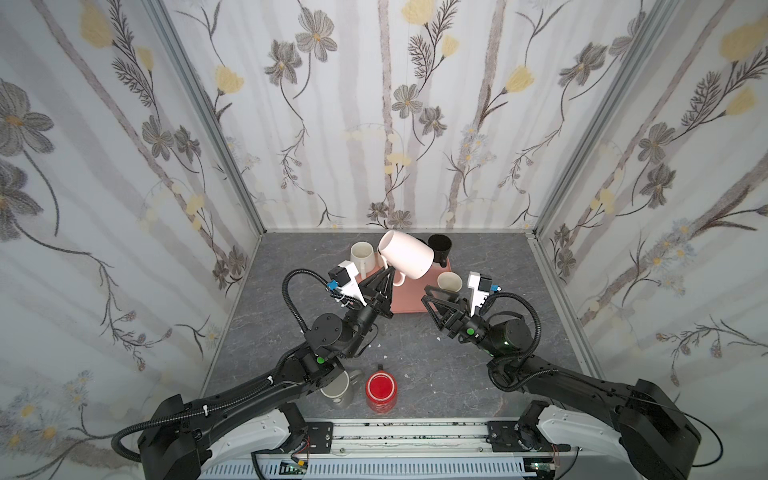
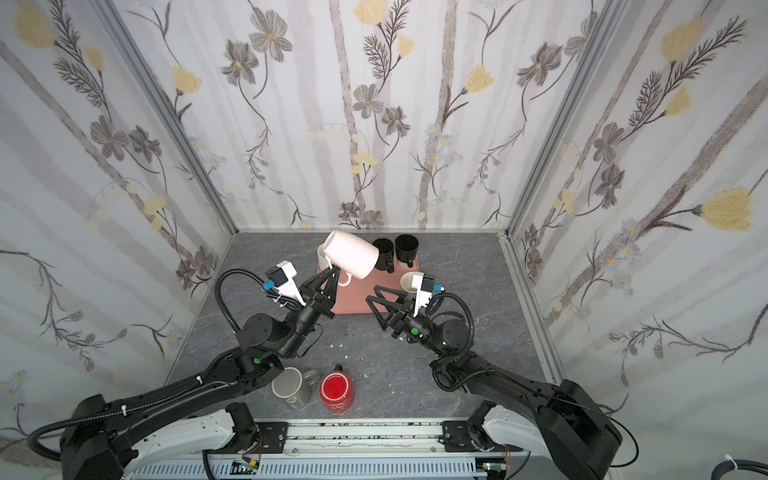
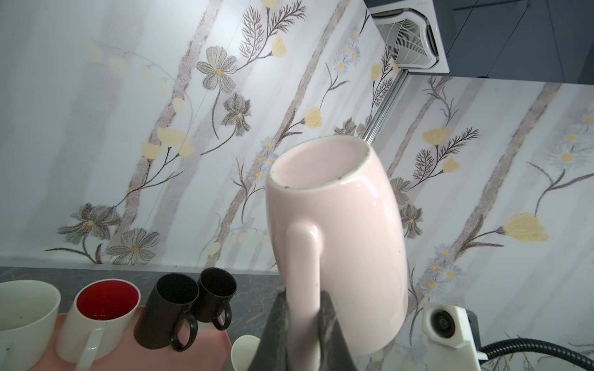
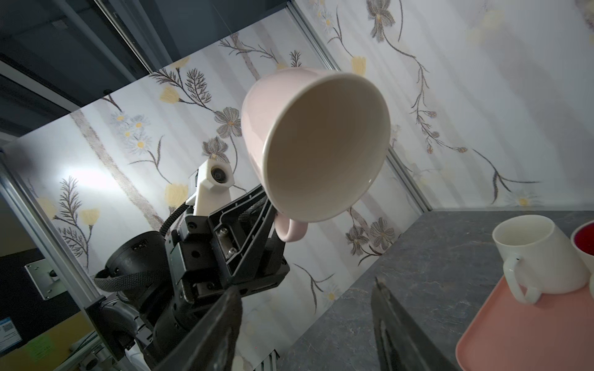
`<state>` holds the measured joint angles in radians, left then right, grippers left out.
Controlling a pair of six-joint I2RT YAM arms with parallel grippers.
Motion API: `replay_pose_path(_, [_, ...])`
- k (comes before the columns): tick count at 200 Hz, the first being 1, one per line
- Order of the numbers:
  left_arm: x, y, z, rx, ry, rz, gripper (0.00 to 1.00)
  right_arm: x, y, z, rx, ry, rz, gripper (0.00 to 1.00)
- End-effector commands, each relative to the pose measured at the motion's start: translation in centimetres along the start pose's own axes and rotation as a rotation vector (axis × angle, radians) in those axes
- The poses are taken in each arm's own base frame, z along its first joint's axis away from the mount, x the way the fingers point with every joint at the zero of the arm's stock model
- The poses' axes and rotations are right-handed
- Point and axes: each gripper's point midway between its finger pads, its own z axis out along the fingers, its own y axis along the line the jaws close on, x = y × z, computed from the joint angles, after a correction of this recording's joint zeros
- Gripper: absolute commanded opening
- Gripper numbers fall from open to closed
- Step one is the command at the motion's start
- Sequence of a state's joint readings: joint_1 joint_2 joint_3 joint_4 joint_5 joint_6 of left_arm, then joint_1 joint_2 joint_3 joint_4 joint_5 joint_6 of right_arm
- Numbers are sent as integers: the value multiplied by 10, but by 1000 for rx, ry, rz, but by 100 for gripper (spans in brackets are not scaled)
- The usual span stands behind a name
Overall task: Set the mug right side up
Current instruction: 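Carry the pink mug over the tray with the right gripper while the left withdraws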
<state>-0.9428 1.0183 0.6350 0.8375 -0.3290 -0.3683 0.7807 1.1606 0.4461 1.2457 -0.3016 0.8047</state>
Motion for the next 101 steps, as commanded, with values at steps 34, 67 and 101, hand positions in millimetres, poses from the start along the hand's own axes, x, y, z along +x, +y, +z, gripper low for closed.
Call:
replay_pose_path(34, [-46,-28,-5,144,-181,-142,0,-24,42,32,-209,-78,-7,64])
replay_pose_path(67, [-49,-32,-7,172,-196,-165,0,-18,50,49,-247,-70,12,61])
replay_pose_path(101, [-52,-35,-9,193,-207,-188,0,-19,51,63,-274,-81,25,56])
